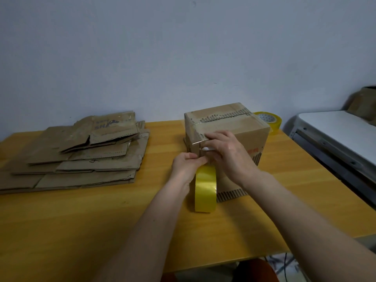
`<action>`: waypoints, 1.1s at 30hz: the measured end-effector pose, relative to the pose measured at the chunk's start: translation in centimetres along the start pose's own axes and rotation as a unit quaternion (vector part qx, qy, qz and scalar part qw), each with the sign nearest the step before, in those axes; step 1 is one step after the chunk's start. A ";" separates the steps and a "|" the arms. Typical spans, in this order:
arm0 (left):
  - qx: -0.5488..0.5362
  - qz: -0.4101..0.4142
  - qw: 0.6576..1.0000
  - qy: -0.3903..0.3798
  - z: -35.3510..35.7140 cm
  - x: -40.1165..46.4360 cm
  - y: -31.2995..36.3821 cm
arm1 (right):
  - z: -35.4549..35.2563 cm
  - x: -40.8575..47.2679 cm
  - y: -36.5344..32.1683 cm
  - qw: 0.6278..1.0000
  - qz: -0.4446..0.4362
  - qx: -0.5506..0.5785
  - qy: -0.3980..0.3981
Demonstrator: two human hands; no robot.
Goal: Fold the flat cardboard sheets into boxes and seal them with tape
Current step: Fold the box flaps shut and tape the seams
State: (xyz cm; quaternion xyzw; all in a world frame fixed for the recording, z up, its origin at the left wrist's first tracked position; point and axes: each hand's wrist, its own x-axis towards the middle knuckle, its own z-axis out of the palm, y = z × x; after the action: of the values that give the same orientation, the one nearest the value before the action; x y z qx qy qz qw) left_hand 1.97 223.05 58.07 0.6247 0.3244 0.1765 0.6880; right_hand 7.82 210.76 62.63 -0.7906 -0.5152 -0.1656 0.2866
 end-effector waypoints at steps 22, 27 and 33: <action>0.015 0.054 0.996 -0.069 -0.6 -1.0 0.2 | -1.4 -2.1 3.2 0.997 0.030 -0.004 0.068; -0.018 0.080 0.992 -0.091 -1.5 -2.0 -0.5 | -0.7 -3.2 3.2 0.995 0.055 0.009 0.084; -0.018 0.128 0.984 -0.125 -1.9 -3.7 -1.0 | 0.0 -9.5 7.7 0.916 0.369 0.157 0.028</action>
State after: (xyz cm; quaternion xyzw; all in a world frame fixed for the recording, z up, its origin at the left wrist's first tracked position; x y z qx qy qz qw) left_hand -2.19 221.91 57.93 0.6654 0.1504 0.1895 0.7062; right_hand 10.87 201.56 55.19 -0.8645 -0.1979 0.0130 0.4618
